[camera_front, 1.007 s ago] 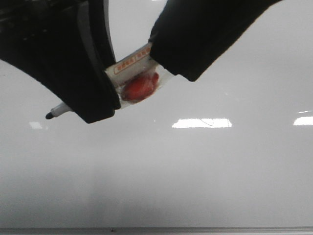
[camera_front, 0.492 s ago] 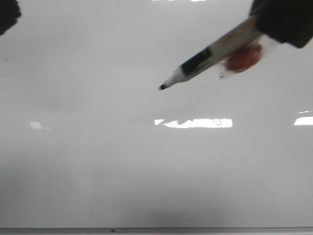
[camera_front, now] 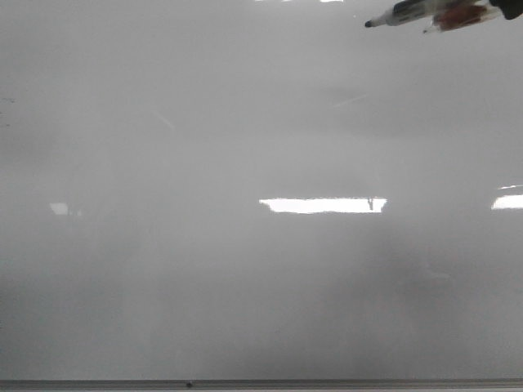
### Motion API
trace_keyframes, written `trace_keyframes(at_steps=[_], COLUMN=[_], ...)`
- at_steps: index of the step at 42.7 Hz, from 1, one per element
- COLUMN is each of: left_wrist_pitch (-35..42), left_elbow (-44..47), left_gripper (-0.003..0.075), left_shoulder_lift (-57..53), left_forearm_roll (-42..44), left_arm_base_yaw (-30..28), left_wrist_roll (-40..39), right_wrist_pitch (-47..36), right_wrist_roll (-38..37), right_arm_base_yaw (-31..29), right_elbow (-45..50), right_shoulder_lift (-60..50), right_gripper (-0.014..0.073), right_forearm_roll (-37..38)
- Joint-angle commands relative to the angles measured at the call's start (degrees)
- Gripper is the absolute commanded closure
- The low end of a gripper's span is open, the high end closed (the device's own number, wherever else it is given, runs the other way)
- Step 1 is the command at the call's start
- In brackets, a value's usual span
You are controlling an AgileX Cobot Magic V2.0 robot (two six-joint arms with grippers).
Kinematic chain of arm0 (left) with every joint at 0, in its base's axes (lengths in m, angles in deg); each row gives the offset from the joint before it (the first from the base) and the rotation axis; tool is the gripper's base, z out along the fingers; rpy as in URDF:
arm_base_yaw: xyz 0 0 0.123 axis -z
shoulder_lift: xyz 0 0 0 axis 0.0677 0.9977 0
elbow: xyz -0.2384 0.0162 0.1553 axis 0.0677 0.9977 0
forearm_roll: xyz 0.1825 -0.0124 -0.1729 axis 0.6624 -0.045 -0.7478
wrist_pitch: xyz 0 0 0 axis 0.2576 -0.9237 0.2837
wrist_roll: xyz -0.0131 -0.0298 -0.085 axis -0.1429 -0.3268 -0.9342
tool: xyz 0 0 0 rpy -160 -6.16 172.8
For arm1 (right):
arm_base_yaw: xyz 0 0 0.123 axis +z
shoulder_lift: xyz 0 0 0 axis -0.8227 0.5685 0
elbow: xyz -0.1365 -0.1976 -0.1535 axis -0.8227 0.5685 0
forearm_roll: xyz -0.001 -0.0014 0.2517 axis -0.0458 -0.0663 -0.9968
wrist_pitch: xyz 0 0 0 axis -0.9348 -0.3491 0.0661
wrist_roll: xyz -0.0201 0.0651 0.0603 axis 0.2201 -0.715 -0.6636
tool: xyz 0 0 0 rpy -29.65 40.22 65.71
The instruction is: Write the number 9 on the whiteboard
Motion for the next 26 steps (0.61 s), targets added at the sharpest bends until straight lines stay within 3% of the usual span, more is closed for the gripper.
trace_keyframes(at_steps=[1, 10, 26], left_wrist_pitch=[3.9, 4.0, 5.2], left_elbow=[-1.6, -1.6, -1.6], left_gripper=[0.0399, 0.0444, 0.048], left_shoulder_lift=[0.1, 0.3, 0.3], left_forearm_roll=[-2.0, -2.1, -2.1], left_arm_base_yaw=[-0.1, -0.1, -0.1], left_wrist_roll=[-0.6, -0.6, -0.6], right_wrist_pitch=[-6.1, -12.9, -14.9], right_wrist_roll=[1.1, 1.2, 2.1], right_arm_base_yaw=[-0.3, -0.3, -0.3], right_elbow=[-2.4, -3.9, -11.1], right_shoulder_lift=[1.9, 6.8, 16.3], right_gripper=[0.0661, 0.0661, 0.0661], right_forearm_roll=[-1.7, -1.7, -1.7])
